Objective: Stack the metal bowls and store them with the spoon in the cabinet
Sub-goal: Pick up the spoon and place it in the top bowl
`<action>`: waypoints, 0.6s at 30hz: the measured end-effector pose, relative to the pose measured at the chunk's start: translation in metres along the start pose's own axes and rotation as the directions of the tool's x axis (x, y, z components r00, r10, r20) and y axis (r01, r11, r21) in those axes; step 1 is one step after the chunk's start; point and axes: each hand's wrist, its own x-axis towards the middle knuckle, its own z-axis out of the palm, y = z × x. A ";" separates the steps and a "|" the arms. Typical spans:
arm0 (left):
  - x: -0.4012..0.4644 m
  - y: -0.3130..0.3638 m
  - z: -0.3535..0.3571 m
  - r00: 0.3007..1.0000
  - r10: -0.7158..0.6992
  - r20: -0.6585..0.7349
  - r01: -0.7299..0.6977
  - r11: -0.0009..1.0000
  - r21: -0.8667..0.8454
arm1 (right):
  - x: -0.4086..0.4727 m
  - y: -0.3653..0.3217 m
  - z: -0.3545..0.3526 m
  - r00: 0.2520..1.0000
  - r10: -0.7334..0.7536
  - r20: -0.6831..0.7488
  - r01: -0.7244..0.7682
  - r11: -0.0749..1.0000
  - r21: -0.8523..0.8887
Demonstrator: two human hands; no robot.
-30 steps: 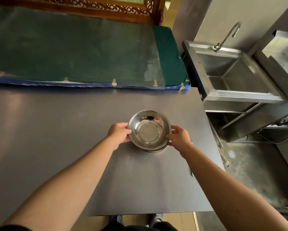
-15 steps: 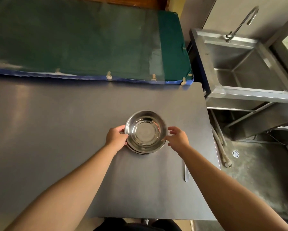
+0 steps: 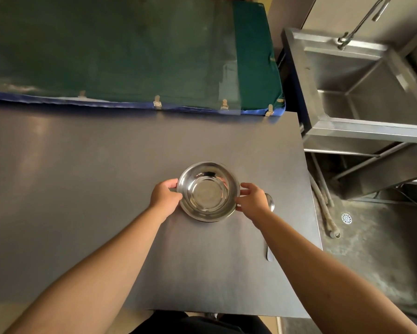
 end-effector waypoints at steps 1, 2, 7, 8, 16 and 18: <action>-0.002 0.001 0.001 1.000 -0.010 0.021 0.011 1.000 -0.011 | -0.001 0.002 -0.001 1.000 0.004 -0.002 -0.004 1.000 -0.005; -0.004 0.001 0.001 0.999 -0.020 0.047 0.021 0.999 -0.028 | -0.002 0.004 -0.003 1.000 0.006 -0.004 -0.006 1.000 -0.006; -0.017 -0.003 0.009 0.993 -0.021 0.119 0.032 0.996 -0.084 | -0.012 0.021 -0.015 0.999 0.021 -0.025 -0.021 1.000 0.012; -0.020 -0.005 0.010 0.992 -0.022 0.125 0.034 0.995 -0.091 | -0.014 0.025 -0.017 0.999 0.021 -0.029 -0.020 1.000 0.012; -0.039 -0.010 0.019 0.988 -0.047 0.150 0.064 0.992 -0.109 | -0.026 0.051 -0.028 0.999 -0.013 -0.048 0.014 0.999 0.030; -0.041 -0.011 0.020 0.988 -0.050 0.148 0.068 0.990 -0.122 | -0.026 0.054 -0.030 0.998 -0.013 -0.058 0.014 1.000 0.025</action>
